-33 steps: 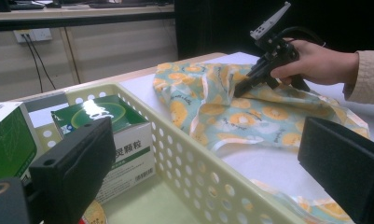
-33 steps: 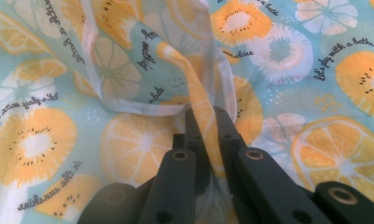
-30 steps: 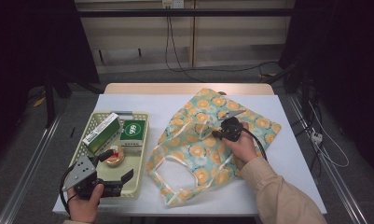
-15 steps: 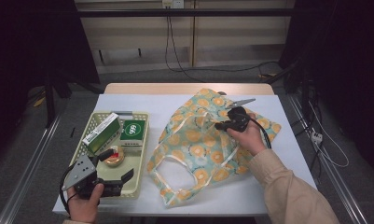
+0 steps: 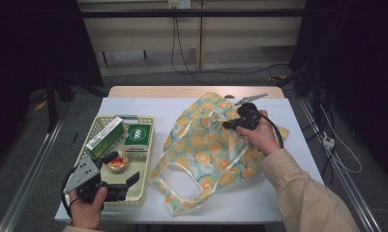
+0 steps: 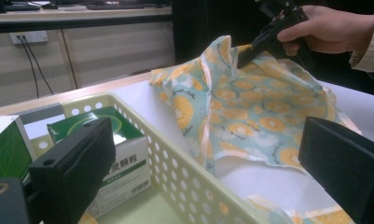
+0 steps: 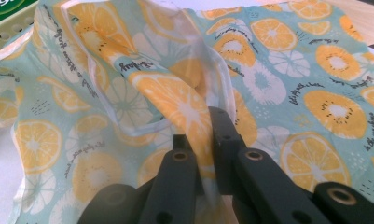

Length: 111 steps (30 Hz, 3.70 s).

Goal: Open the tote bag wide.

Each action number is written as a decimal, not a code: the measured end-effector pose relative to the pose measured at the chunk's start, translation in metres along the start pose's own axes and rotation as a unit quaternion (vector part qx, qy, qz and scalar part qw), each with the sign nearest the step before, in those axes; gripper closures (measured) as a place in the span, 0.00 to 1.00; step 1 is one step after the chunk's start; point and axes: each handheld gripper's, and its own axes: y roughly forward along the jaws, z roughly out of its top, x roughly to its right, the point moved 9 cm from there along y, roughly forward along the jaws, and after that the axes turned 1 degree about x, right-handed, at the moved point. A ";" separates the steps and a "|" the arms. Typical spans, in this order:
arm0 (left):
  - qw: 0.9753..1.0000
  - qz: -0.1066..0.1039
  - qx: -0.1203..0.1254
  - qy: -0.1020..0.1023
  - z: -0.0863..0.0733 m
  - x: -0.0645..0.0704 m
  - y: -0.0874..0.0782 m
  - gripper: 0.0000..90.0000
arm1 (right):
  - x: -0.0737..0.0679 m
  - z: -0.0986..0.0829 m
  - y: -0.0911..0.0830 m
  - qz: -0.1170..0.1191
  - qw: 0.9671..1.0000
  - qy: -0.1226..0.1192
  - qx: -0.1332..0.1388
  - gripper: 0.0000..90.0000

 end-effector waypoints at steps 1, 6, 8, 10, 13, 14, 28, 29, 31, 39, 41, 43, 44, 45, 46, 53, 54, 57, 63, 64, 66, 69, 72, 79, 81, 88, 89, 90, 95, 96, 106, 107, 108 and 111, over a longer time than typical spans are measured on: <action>1.000 -0.001 -0.001 0.001 0.001 0.000 0.000 0.04 | 0.000 0.001 -0.001 0.001 1.000 0.001 -0.001 0.98; 1.000 -0.008 -0.003 0.000 0.005 0.002 0.003 0.04 | -0.001 0.004 -0.004 -0.001 1.000 0.001 -0.007 0.98; 1.000 -0.008 -0.006 -0.002 0.007 0.002 0.004 0.04 | -0.001 0.005 -0.004 -0.001 1.000 0.002 -0.007 0.98; 1.000 -0.009 -0.008 0.000 0.009 0.002 0.005 0.04 | -0.001 0.007 -0.005 0.002 1.000 0.006 -0.004 0.98; 1.000 -0.012 -0.009 0.002 0.015 0.001 0.006 0.04 | -0.002 0.009 -0.008 0.004 1.000 0.005 -0.001 0.98; 1.000 -0.014 -0.009 0.002 0.017 0.000 0.006 0.04 | -0.002 0.009 -0.009 0.002 1.000 0.006 -0.002 0.98; 1.000 -0.011 -0.025 -0.010 0.028 -0.020 0.020 0.04 | -0.003 0.017 -0.016 0.000 1.000 0.002 0.005 0.98; 1.000 -0.010 -0.027 -0.009 0.028 -0.022 0.021 0.04 | -0.003 0.018 -0.017 0.000 1.000 0.003 0.005 0.98; 0.999 -0.008 -0.034 -0.006 0.026 -0.028 0.024 0.04 | -0.002 0.018 -0.018 -0.001 1.000 0.003 0.007 0.98; 0.998 0.009 -0.064 -0.010 0.015 -0.046 0.033 0.04 | -0.001 0.019 -0.020 0.000 1.000 0.007 0.010 0.98; 0.997 0.015 -0.076 -0.007 0.011 -0.051 0.035 0.04 | -0.001 0.019 -0.020 -0.001 1.000 0.007 0.011 0.98; 0.996 0.016 -0.085 -0.011 0.006 -0.054 0.038 0.04 | -0.001 0.019 -0.020 -0.001 1.000 0.007 0.010 0.98; 0.996 0.016 -0.089 -0.011 0.004 -0.055 0.039 0.04 | -0.001 0.019 -0.020 -0.001 1.000 0.007 0.010 0.98; 0.995 0.015 -0.093 -0.011 0.002 -0.057 0.039 0.04 | -0.001 0.020 -0.020 -0.001 1.000 0.007 0.011 0.98; 0.995 0.016 -0.095 -0.013 0.000 -0.058 0.040 0.04 | -0.001 0.020 -0.020 -0.001 1.000 0.007 0.011 0.98; 0.992 0.025 -0.121 -0.007 -0.012 -0.066 0.045 0.04 | -0.001 0.019 -0.021 -0.001 1.000 0.005 0.010 0.98; 0.992 0.025 -0.124 -0.008 -0.014 -0.066 0.045 0.04 | -0.001 0.019 -0.021 -0.002 1.000 0.005 0.010 0.98; 0.990 0.028 -0.135 -0.004 -0.018 -0.068 0.047 0.04 | -0.001 0.019 -0.021 -0.001 1.000 0.005 0.010 0.98; 0.986 0.027 -0.162 -0.004 -0.030 -0.072 0.048 0.04 | -0.001 0.019 -0.022 -0.002 1.000 0.005 0.013 0.98; 0.986 0.027 -0.162 -0.007 -0.032 -0.072 0.049 0.04 | -0.001 0.019 -0.022 -0.002 1.000 0.004 0.012 0.98; 0.985 0.028 -0.171 -0.009 -0.037 -0.074 0.049 0.04 | -0.001 0.019 -0.022 -0.002 1.000 0.004 0.012 0.98; 0.984 0.026 -0.178 -0.011 -0.041 -0.075 0.050 0.05 | -0.001 0.019 -0.021 -0.002 1.000 0.003 0.011 0.98; 0.982 0.027 -0.186 -0.014 -0.044 -0.076 0.050 0.05 | -0.002 0.019 -0.021 0.000 1.000 0.004 0.011 0.98; 0.979 0.033 -0.200 -0.012 -0.051 -0.082 0.049 0.05 | -0.004 0.017 -0.018 0.001 1.000 0.001 0.007 0.98; 0.978 0.032 -0.203 -0.023 -0.054 -0.084 0.050 0.05 | -0.004 0.017 -0.018 0.001 1.000 0.001 0.006 0.98; 0.970 0.039 -0.238 -0.036 -0.066 -0.091 0.050 0.06 | -0.005 0.016 -0.018 0.003 1.000 -0.001 0.007 0.98; 0.969 0.042 -0.239 -0.039 -0.067 -0.091 0.051 0.06 | -0.005 0.016 -0.018 0.003 1.000 -0.001 0.006 0.98; 0.967 0.041 -0.246 -0.041 -0.069 -0.092 0.052 0.06 | -0.005 0.016 -0.018 0.003 1.000 -0.002 0.006 0.98; 0.962 0.059 -0.263 -0.034 -0.074 -0.097 0.054 0.07 | -0.006 0.014 -0.016 0.004 1.000 -0.001 0.004 0.98; 0.962 0.061 -0.263 -0.035 -0.075 -0.097 0.054 0.08 | -0.006 0.013 -0.016 0.005 1.000 -0.002 0.003 0.98; 0.957 0.057 -0.283 -0.021 -0.082 -0.100 0.060 0.11 | -0.007 0.013 -0.016 0.008 1.000 -0.003 0.003 0.98; 0.957 0.057 -0.284 -0.019 -0.082 -0.100 0.059 0.11 | -0.007 0.013 -0.016 0.009 1.000 -0.002 0.002 0.98; 0.957 0.057 -0.284 -0.018 -0.082 -0.100 0.059 0.12 | -0.007 0.013 -0.016 0.009 1.000 -0.002 0.002 0.98; 0.957 0.058 -0.284 -0.014 -0.083 -0.100 0.059 0.13 | -0.007 0.012 -0.015 0.009 1.000 -0.002 0.001 0.98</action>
